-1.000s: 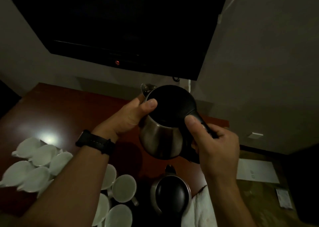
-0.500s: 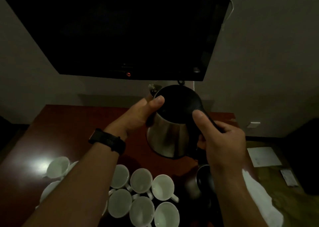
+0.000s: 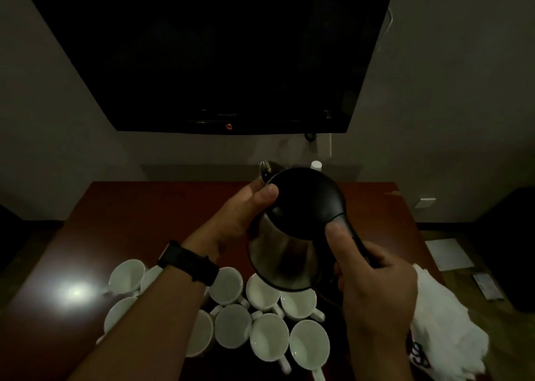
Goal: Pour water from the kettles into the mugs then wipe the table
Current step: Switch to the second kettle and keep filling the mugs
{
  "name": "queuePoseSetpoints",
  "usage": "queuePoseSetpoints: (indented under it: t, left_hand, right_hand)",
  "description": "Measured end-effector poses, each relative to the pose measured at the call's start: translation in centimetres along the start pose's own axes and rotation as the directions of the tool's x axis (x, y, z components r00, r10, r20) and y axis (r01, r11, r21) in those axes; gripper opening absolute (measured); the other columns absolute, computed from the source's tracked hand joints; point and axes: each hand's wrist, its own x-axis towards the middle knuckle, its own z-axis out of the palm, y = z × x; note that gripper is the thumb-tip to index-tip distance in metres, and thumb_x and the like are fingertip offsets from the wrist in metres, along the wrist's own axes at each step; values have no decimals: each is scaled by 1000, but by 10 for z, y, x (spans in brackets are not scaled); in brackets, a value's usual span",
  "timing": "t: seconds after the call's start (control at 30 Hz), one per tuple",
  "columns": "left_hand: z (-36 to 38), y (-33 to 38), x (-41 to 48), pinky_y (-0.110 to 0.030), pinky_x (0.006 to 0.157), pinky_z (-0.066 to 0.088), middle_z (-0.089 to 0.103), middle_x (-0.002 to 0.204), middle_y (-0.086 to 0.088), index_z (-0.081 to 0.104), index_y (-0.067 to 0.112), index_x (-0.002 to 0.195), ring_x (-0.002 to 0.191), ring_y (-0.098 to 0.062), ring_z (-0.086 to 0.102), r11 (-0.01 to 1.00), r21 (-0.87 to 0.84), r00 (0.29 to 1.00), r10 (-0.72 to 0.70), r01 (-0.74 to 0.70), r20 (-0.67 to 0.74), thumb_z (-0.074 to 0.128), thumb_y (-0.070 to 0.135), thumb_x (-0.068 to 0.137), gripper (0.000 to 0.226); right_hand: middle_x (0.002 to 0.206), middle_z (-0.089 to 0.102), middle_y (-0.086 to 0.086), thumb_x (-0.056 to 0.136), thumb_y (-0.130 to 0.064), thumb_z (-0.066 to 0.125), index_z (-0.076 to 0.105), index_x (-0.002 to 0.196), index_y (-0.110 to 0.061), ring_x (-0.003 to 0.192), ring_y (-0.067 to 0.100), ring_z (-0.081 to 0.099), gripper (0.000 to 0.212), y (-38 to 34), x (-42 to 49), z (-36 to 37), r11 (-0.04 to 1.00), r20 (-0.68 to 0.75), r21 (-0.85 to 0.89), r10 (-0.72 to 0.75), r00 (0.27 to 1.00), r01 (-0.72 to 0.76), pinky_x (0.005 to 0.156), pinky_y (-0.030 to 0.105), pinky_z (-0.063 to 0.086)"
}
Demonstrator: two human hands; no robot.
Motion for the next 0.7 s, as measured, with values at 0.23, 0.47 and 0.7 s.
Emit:
queuePoseSetpoints:
  t: [0.23, 0.47, 0.7]
  left_hand:
    - [-6, -7, -42, -40, 91, 58, 64, 133, -19, 51, 10, 140, 119, -33, 66, 999, -41, 993, -25, 20, -115, 87, 75, 50, 116]
    - [-23, 3, -82, -31, 86, 57, 72, 122, -7, 56, 11, 137, 112, -24, 71, 999, 26, 998, -28, 30, -61, 81, 80, 54, 111]
    - [-70, 10, -112, -29, 87, 58, 72, 127, -6, 51, 12, 142, 117, -24, 70, 996, 76, 998, -43, 39, 53, 78, 81, 58, 112]
  right_hand:
    - [48, 54, 9, 56, -76, 66, 65, 65, -11, 39, 8, 42, 65, 4, -35, 6, 999, 6, 24, 22, 1000, -22, 40, 18, 36]
    - [50, 57, 5, 61, -74, 65, 68, 68, -19, 38, 6, 46, 55, 0, -75, 27, 999, -23, 50, -9, 1000, 10, 40, 15, 40]
    - [45, 56, -4, 65, -68, 68, 66, 61, -17, 37, 2, 49, 52, -3, -124, 74, 996, -139, 76, -33, 990, 44, 41, 9, 38]
